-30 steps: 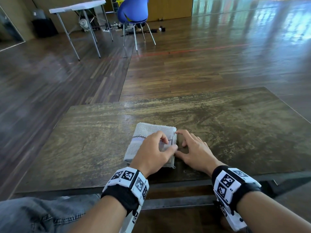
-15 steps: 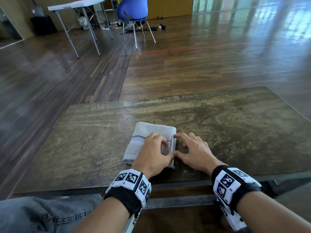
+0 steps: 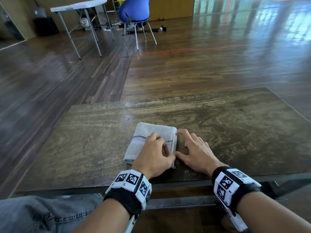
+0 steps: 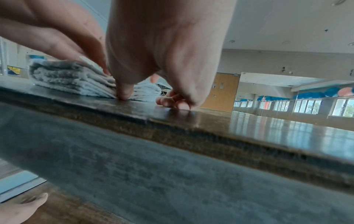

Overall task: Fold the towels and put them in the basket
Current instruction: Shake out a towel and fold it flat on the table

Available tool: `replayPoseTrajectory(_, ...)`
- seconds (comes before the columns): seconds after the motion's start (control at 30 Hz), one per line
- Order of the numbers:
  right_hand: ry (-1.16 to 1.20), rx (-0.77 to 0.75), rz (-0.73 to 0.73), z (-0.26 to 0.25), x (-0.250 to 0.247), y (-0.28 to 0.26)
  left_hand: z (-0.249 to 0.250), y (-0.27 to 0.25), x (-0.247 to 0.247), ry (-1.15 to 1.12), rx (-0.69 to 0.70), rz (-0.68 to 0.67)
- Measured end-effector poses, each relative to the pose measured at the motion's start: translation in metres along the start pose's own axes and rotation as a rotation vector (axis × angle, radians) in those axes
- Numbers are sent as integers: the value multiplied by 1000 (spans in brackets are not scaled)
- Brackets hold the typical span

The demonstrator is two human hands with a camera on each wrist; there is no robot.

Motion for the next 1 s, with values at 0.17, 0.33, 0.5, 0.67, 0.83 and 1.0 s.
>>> replayPoseTrajectory(0.17, -51, -8, -36, 0, 0, 2, -5, -6, -5, -28, 36, -24)
replayPoseTrajectory(0.33, -70, 5, -56, -1, 1, 4, 0, 0, -12, -115, 20, 4)
replayPoseTrajectory(0.5, -92, 36, -83, -3, -1, 4, 6, -2, -4, -159, 65, -48)
replayPoseTrajectory(0.67, -14, 89, -178, -11, -14, 6, 0, -7, 7, -106, 73, -86)
replayPoseTrajectory(0.83, -30, -35, 183, -35, -15, 11, 4, 0, -1, -265, -2, -121)
replayPoseTrajectory(1.0, 265, -65, 60, -60, 15, 23, -14, 14, -17, -296, -52, 1)
Point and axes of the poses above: each hand's wrist, its own y-axis towards the middle knuckle, its own x-axis out of the palm, z = x × y, the point moved 1 cm from there along y, towards the middle knuckle, and after that the axes turned 5 degrees about z, right-handed, at the moved point
